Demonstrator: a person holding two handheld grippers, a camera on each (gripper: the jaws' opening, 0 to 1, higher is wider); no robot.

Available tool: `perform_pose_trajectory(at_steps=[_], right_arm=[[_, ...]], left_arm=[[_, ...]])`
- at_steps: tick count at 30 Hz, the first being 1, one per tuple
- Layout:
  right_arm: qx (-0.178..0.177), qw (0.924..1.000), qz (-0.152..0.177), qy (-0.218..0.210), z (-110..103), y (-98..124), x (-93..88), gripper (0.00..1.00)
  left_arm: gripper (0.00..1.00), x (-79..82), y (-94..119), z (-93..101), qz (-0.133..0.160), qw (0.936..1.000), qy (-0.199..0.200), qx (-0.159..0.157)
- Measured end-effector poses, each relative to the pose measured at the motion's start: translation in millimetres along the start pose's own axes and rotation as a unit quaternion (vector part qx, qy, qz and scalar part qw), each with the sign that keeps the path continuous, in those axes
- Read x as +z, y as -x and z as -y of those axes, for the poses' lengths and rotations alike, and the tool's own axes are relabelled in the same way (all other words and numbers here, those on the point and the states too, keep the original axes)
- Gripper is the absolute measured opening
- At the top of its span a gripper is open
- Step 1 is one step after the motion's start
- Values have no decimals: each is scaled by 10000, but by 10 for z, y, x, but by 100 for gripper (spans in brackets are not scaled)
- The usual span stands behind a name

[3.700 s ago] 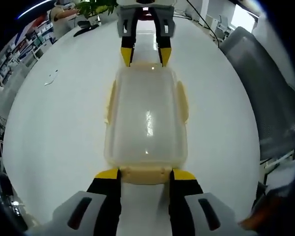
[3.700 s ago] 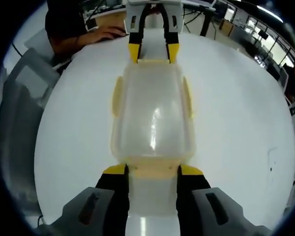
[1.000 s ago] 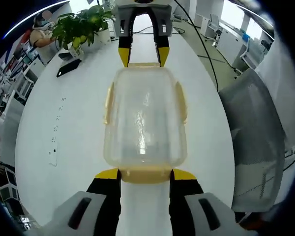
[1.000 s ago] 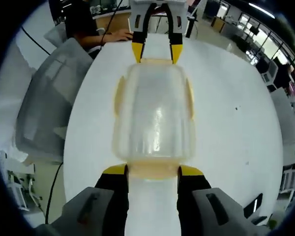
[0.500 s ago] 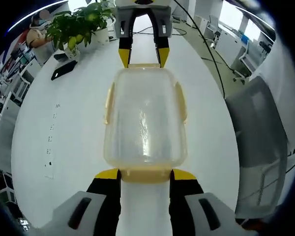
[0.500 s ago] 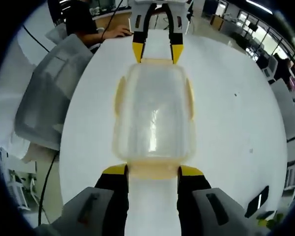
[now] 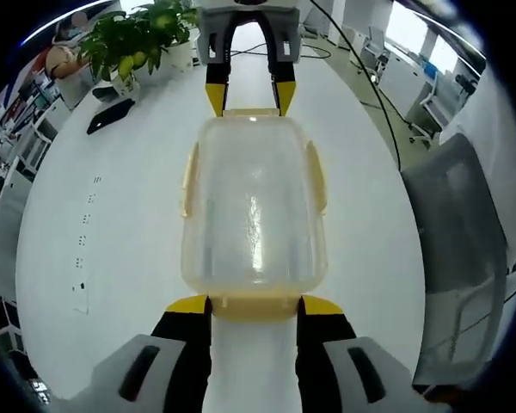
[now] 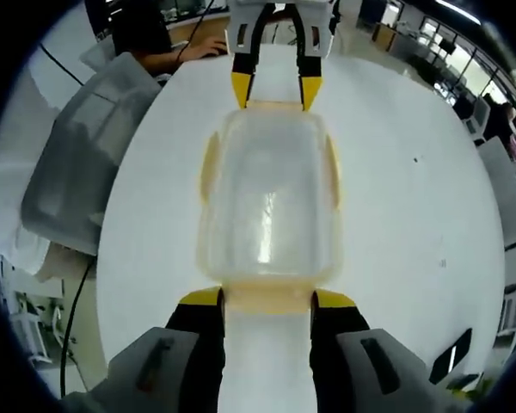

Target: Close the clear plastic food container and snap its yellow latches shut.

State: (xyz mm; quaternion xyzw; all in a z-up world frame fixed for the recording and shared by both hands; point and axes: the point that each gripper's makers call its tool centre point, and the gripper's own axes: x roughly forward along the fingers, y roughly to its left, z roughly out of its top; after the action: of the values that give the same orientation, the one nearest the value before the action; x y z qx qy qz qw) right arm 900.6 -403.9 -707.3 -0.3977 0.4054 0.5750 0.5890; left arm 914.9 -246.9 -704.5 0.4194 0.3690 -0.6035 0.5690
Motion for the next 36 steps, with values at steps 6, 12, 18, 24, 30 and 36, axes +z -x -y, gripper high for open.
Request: perform_pose_trajectory(at_steps=[6, 12, 18, 24, 30, 36], right_arm=[[24, 10000, -69, 57, 32, -16, -5, 35], [15, 9999, -98, 35, 59, -33, -51, 35], [0, 9999, -101, -32, 57, -46, -88, 35], [5, 9999, -100, -74, 47, -72, -90, 35], [21, 9999, -112, -71, 43, -98, -85, 35], [48, 9999, -137, -94, 38, -122, -102, 35]], left_arm=[[32, -43, -38, 3, -21, 10000, 30, -5], [32, -19, -59, -23, 19, 10000, 27, 21], [32, -6, -97, -56, 17, 10000, -19, -5], [32, -30, -117, -99, -9, 10000, -44, -22], [32, -57, -143, -102, -48, 10000, -61, -29], [32, -72, -177, -127, -39, 10000, -42, -41]])
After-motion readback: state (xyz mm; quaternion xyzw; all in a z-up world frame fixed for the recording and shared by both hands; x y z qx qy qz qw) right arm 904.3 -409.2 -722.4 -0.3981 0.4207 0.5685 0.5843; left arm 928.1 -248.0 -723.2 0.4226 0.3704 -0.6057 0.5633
